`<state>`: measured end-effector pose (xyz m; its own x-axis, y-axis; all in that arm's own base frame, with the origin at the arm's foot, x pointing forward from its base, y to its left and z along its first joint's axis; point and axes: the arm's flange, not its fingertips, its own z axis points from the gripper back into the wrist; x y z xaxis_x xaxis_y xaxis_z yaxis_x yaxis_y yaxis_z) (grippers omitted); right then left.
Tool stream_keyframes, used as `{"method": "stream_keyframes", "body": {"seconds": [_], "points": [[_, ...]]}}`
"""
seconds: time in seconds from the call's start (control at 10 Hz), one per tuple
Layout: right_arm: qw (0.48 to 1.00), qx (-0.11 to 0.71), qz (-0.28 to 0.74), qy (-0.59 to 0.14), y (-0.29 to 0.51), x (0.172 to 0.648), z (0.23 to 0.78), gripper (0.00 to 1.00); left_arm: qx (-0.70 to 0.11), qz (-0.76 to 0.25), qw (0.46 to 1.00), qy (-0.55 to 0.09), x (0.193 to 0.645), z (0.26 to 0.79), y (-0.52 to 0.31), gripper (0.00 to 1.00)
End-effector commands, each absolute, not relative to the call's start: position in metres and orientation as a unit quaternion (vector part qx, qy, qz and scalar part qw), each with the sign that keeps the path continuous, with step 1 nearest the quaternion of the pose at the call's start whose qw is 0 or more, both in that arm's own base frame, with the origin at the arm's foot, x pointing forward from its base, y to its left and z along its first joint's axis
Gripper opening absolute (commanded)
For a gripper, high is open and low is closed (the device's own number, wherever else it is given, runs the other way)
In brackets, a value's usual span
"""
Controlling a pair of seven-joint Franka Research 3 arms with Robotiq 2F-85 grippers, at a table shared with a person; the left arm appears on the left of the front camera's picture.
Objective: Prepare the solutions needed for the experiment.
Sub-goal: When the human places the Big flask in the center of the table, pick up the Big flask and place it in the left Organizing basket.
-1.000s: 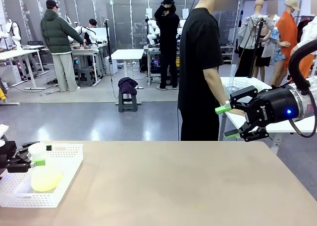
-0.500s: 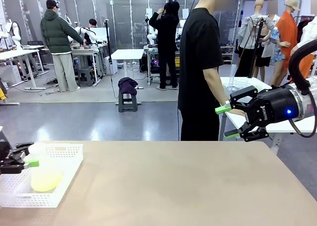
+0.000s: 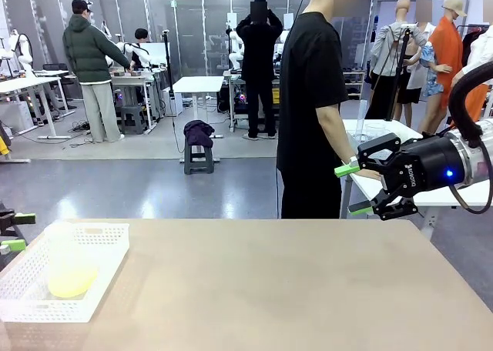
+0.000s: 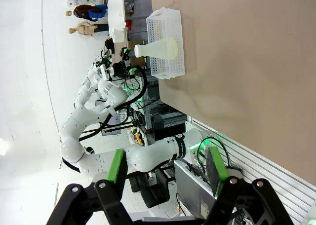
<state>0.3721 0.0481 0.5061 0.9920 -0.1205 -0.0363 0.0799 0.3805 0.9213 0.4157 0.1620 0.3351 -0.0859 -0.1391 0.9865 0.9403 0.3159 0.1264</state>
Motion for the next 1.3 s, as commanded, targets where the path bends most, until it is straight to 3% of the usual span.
{"method": "stream_keyframes", "body": {"seconds": [0.0,0.3,0.5,0.7,0.9,1.2], "points": [[0.828,0.558,-0.057,-0.02,0.049,0.372,0.507,0.81,-0.378,-0.426,0.607,-0.555,0.389,0.38,0.142,1.0],[0.828,0.558,-0.057,-0.02,0.049,0.372,0.507,0.81,-0.442,-0.35,0.677,-0.473,0.367,0.448,0.096,1.0],[0.828,0.558,-0.057,-0.02,0.049,0.372,0.507,0.81,-0.541,-0.293,0.685,-0.389,0.387,0.466,0.07,1.0],[0.828,0.558,-0.057,-0.02,0.049,0.372,0.507,0.81,-0.634,-0.194,0.689,-0.293,0.419,0.466,0.061,1.0],[0.828,0.558,-0.057,-0.02,0.049,0.372,0.507,0.81,-0.692,-0.107,0.672,-0.242,0.436,0.46,0.062,1.0],[0.828,0.558,-0.057,-0.02,0.049,0.372,0.507,0.81,-0.699,-0.057,0.688,-0.186,0.444,0.444,0.058,1.0]]}}
